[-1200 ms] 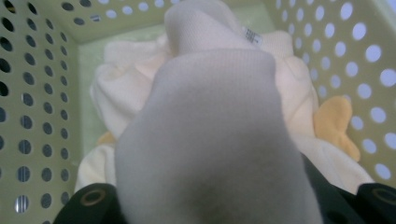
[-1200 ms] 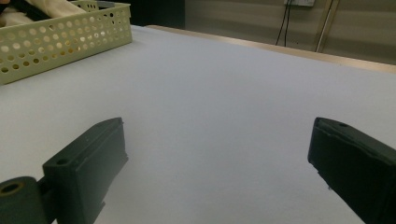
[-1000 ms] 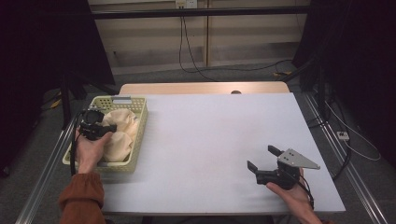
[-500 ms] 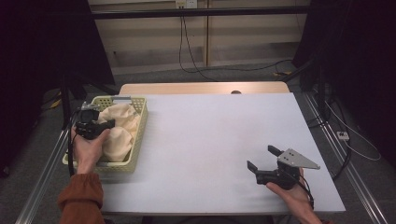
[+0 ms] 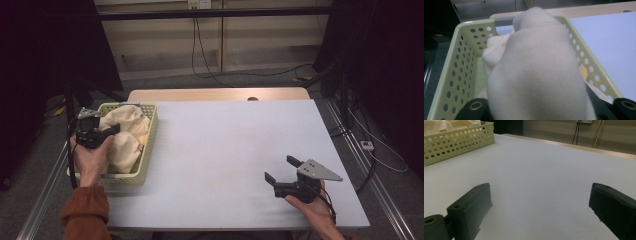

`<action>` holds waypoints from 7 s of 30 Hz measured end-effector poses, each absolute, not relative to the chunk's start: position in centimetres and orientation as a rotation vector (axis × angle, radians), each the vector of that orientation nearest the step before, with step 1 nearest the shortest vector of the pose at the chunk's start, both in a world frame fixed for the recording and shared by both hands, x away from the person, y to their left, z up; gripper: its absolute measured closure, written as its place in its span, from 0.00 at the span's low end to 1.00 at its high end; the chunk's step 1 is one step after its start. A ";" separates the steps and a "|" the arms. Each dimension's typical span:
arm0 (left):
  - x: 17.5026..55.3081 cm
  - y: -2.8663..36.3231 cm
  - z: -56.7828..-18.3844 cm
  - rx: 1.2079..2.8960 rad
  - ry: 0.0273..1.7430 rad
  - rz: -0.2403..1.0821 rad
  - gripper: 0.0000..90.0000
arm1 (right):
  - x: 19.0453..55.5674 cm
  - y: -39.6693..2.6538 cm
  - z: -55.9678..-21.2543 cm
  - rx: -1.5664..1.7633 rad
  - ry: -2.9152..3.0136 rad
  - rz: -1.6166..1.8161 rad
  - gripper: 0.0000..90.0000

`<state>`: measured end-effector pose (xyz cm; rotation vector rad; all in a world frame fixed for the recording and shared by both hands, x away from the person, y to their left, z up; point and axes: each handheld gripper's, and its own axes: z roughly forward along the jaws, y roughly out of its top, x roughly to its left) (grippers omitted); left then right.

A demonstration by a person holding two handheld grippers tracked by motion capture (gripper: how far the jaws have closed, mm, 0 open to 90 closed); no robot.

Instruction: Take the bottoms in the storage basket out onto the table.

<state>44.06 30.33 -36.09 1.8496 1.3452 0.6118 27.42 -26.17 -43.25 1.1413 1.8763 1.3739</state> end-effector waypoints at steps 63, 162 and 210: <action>40.6 30.1 -31.8 1.545 1.081 0.789 0.84 | 27.4 -26.1 -43.2 1.132 1.878 1.387 0.04; 37.7 24.4 -27.4 1.500 0.852 0.736 0.84 | 27.4 -26.1 -43.2 1.126 1.879 1.391 0.04; 37.5 20.7 -26.3 1.579 0.728 0.702 0.84 | 27.5 -26.1 -43.2 1.120 1.879 1.389 0.04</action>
